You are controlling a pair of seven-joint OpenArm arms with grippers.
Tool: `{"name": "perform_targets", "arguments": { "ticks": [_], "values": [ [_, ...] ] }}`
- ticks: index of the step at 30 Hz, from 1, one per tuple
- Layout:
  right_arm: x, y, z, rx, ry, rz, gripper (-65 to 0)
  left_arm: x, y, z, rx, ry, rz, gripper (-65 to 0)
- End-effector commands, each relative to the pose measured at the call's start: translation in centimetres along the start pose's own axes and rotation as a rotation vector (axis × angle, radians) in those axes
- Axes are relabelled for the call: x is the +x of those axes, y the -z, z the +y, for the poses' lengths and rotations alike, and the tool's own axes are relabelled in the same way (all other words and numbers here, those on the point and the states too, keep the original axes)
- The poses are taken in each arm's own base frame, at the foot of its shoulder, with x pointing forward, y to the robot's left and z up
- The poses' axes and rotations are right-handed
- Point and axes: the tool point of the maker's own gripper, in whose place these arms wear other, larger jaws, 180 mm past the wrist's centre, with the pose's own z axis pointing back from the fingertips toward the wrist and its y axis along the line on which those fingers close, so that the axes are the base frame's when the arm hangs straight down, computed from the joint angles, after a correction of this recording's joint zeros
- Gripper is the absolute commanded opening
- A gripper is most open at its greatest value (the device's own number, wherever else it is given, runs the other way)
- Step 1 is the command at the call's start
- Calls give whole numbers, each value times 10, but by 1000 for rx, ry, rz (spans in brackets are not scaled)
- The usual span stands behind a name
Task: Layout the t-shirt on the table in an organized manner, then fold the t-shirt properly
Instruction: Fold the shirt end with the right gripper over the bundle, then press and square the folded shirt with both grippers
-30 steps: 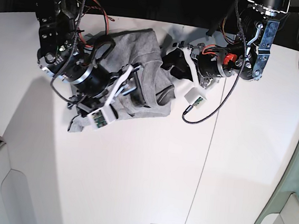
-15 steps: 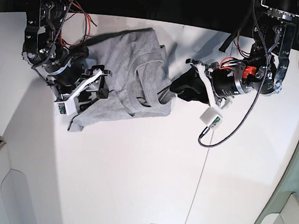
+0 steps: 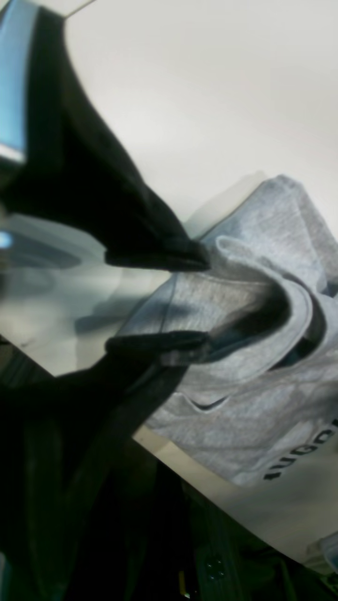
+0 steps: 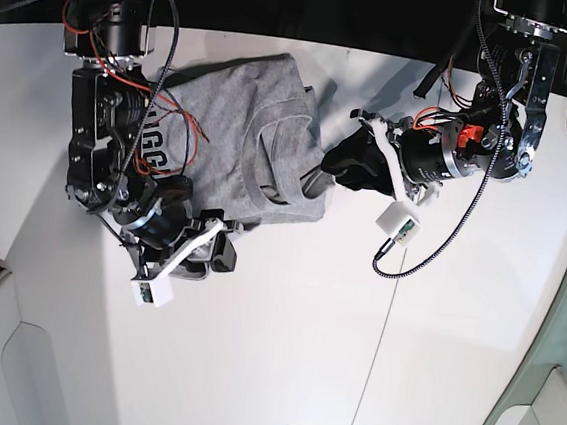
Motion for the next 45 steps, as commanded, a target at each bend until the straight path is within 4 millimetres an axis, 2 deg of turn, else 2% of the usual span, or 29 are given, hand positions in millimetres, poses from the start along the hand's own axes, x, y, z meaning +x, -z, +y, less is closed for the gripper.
{"name": "perform_targets", "arguments": {
  "ticks": [1,5,8,14,15,18,19,22,25,29,33,36,38,40,45],
  "values": [
    [25,4,8,23,-27,-52,-415,14,-3,-2,-15,21,-47,-427],
    [35,16,16,36,-81,-23,-415,12,-3,-1,-9,24,-40,-427],
    [35,16,18,39,-86,-25,-415,12,-3,-1,-9,24,-40,-427],
    [32,10,2,7,-89,-9,-423,13,-6,-16,-98,19,-43,-427],
    [32,9,-1,-3,-94,-8,-456,13,-7,-19,-120,4,-44,-427],
    [36,6,-14,-47,-124,-22,-625,14,-13,-24,-162,-18,-40,-428],
    [38,5,-17,-58,-134,-33,-650,14,-14,-25,-172,-21,-36,-429],
    [43,4,-26,-97,-183,-59,-650,16,-15,-35,-218,-45,-46,-491],
    [43,8,-35,-135,-225,-56,-650,15,-7,-50,-258,-40,-44,-552],
    [40,28,-42,-95,-244,-24,-650,-2,17,-82,-303,41,22,-641],
    [36,45,-47,-54,-225,39,-650,-13,35,-127,-398,97,47,-650],
    [28,49,-56,-70,-227,86,-650,-22,48,-143,-422,111,63,-650],
    [23,47,-58,-65,-229,96,-650,-38,60,-141,-405,111,115,-650],
    [15,43,-65,-71,-230,113,-650,-48,70,-131,-382,97,157,-650],
    [-16,26,-94,-105,-193,170,-650,-53,90,-90,-322,53,218,-650]
  ]
}}
